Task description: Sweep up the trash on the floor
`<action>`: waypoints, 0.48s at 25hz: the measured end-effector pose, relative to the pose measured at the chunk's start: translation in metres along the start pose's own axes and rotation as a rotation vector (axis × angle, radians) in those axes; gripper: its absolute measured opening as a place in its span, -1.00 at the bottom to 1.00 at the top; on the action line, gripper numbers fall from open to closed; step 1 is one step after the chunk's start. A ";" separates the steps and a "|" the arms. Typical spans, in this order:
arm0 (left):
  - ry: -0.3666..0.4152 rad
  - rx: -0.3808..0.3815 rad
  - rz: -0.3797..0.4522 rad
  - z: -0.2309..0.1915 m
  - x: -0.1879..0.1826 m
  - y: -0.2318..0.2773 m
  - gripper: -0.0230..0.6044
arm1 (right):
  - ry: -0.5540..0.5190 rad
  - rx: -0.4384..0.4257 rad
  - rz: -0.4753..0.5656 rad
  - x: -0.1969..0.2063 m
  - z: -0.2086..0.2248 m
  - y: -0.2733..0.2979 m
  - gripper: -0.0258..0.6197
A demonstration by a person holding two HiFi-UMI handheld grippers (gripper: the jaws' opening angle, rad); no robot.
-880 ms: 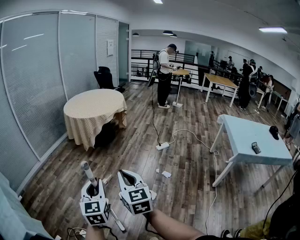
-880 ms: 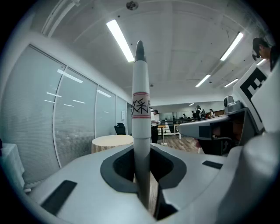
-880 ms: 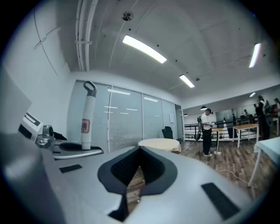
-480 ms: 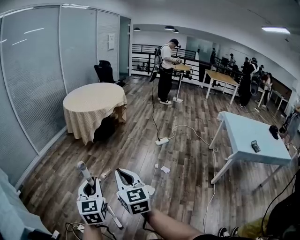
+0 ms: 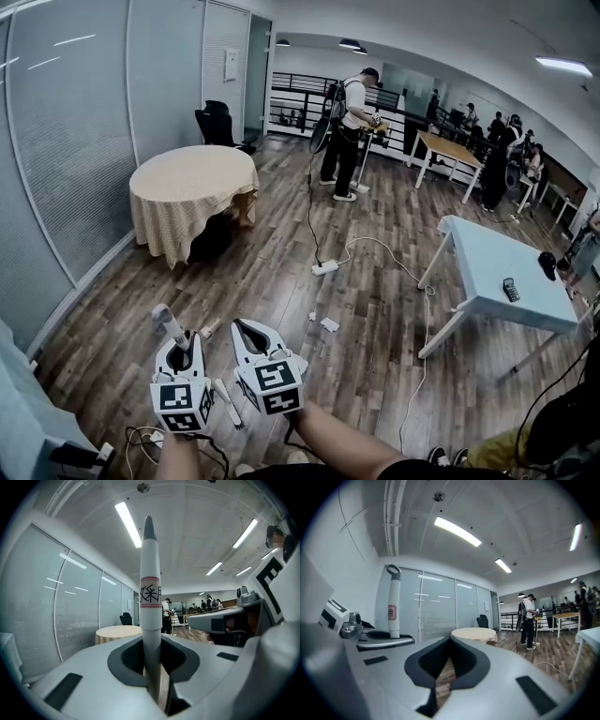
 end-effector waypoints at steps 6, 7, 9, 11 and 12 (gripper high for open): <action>-0.010 0.019 0.007 -0.012 0.002 0.000 -0.77 | -0.014 0.009 -0.009 0.000 -0.010 0.008 -0.88; -0.011 0.021 0.007 -0.016 0.004 0.000 -0.77 | -0.017 0.009 -0.013 0.001 -0.013 0.011 -0.88; -0.014 0.021 0.004 -0.026 0.008 0.001 -0.77 | -0.024 0.004 -0.022 0.003 -0.021 0.016 -0.88; -0.020 0.020 0.002 -0.034 0.009 0.001 -0.77 | -0.030 -0.004 -0.032 0.006 -0.031 0.021 -0.88; -0.021 0.023 0.002 -0.038 0.008 0.001 -0.77 | -0.033 -0.007 -0.034 0.007 -0.036 0.023 -0.88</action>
Point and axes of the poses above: the fingertips, and each gripper's own axes: y forward along the fingers, z to its right, x out of its underside, the point moved 5 cm from there along -y, backward along the fingers, and after that the axes turned 8 degrees about z, right-handed, at the moved point
